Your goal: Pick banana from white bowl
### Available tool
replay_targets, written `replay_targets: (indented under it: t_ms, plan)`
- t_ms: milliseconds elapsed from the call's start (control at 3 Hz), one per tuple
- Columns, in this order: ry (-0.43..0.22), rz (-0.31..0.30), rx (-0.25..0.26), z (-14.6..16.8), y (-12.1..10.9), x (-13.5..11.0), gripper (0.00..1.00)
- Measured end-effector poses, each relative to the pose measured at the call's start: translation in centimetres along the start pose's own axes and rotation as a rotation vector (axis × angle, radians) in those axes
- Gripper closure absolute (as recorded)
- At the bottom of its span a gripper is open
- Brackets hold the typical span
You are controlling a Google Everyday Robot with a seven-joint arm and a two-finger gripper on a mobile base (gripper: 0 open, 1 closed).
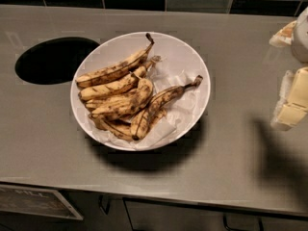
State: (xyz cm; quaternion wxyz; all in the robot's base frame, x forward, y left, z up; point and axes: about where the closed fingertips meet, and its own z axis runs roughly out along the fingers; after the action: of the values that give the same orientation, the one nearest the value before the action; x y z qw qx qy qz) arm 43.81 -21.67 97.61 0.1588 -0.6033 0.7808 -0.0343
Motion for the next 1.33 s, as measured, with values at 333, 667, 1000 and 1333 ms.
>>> replay_targets:
  t_ms: [333,667,1000,1333]
  plan:
    - [0.000,0.000,0.000,0.0,0.0,0.0,0.00]
    - [-0.006,-0.016,0.007,-0.1,-0.1,-0.8,0.00]
    - [-0.022,-0.117,0.015,-0.8,0.7,-4.3,0.00]
    - [-0.054,-0.268,-0.007,-1.1,3.2,-9.3,0.00]
